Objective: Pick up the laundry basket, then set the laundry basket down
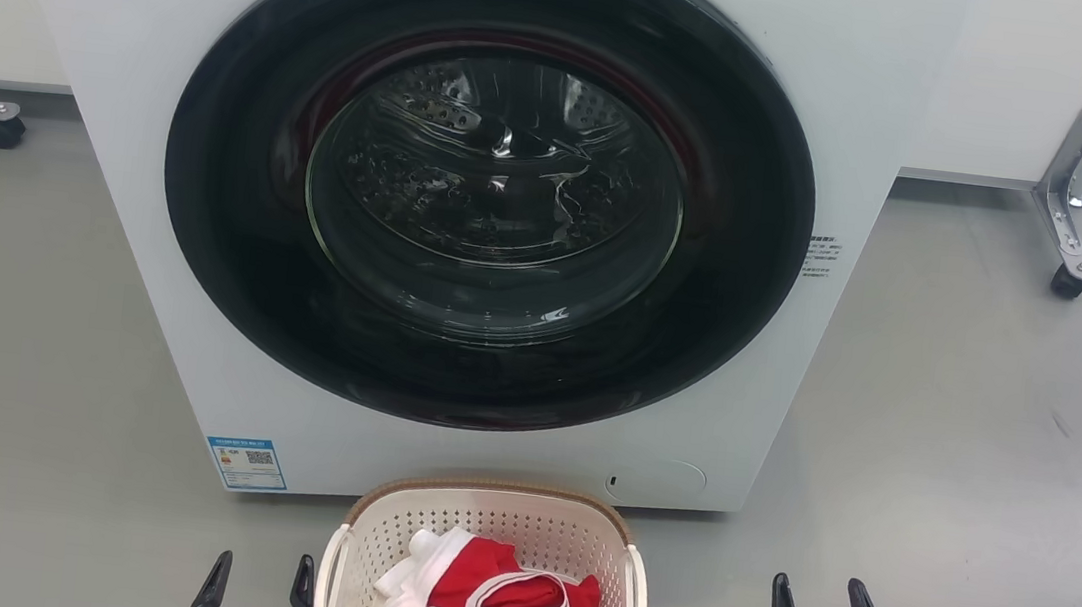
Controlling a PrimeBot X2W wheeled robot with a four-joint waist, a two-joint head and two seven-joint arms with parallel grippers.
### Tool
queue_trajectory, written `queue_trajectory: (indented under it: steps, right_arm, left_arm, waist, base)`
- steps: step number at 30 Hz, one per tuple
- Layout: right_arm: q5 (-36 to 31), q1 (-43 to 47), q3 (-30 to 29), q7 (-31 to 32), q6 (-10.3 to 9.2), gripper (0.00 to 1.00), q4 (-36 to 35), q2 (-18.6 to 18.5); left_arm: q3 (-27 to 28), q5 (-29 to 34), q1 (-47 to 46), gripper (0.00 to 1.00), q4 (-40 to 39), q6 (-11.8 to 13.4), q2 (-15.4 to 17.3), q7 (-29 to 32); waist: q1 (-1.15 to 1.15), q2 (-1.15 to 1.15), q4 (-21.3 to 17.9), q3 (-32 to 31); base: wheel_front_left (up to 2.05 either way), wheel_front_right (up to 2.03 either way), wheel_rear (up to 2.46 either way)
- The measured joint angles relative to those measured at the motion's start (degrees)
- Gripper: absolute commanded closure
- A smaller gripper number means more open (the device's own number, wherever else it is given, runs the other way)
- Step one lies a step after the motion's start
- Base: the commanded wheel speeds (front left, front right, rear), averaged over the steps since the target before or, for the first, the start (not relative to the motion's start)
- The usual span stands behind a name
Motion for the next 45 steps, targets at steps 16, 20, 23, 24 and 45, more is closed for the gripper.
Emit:
queue_trajectory:
  steps: [16,20,23,24,45]
  right_arm:
    - [0.0,1.8,-0.1,0.1,0.05,1.0,2.4,0.1]
    - [2.5,1.6,-1.2,0.6,0.6,1.0,2.5,0.1]
    - [5.1,1.4,-2.0,1.3,1.15,1.0,2.5,0.1]
    - [5.9,1.3,-2.3,1.6,1.35,1.0,2.6,0.1]
    - [24.2,-1.2,-7.6,7.0,4.45,1.0,4.2,0.2]
  left_arm:
    - [-0.3,0.0,1.0,1.0,2.3,-0.1,-0.3,0.4]
    - [0.7,-2.4,0.9,1.0,2.6,-0.7,-0.4,1.2]
    - [1.3,-4.8,0.8,1.0,2.8,-1.2,-0.4,1.9]
    - [1.4,-5.5,0.7,1.0,2.9,-1.5,-0.4,2.2]
    - [5.5,-22.7,-2.5,1.0,4.5,-4.2,-1.0,7.1]
  waist:
    - [0.0,0.0,0.2,0.1]
    - [0.0,0.0,0.1,0.3]
    - [0.0,0.0,0.1,0.4]
    - [0.0,0.0,0.1,0.4]
    - [0.0,0.0,-0.1,1.0]
  base:
    - [0.0,0.0,0.0]
    - [0.0,0.0,0.0]
    - [0.0,0.0,0.0]
    - [0.0,0.0,0.0]
    - [0.0,0.0,0.0]
